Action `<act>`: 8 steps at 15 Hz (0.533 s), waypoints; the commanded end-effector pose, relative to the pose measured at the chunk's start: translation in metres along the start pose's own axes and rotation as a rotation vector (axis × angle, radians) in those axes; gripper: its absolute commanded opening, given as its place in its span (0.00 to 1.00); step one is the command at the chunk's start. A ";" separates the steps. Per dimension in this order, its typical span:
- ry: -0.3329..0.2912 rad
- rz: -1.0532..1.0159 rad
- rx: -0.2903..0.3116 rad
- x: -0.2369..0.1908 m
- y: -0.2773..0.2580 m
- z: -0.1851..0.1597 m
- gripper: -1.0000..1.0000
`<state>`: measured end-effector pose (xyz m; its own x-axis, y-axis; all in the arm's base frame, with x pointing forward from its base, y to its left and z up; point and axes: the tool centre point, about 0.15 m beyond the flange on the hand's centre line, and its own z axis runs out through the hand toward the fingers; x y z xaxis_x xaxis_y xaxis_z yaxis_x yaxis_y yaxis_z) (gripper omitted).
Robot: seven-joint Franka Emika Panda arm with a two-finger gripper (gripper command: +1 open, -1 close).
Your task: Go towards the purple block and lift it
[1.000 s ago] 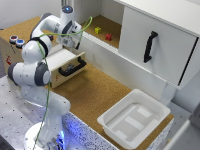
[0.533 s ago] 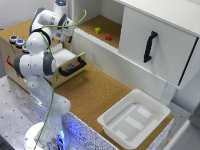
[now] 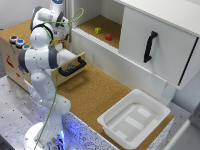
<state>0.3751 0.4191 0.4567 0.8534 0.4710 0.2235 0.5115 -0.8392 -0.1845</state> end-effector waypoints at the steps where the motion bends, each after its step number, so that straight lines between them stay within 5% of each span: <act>1: -0.150 0.028 -0.163 0.030 -0.025 0.011 1.00; 4: -0.162 0.056 -0.173 0.029 -0.025 0.015 1.00; 8: -0.198 0.023 -0.271 0.032 -0.035 0.024 1.00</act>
<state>0.3770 0.4346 0.4447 0.8733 0.4554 0.1731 0.4789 -0.8677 -0.1333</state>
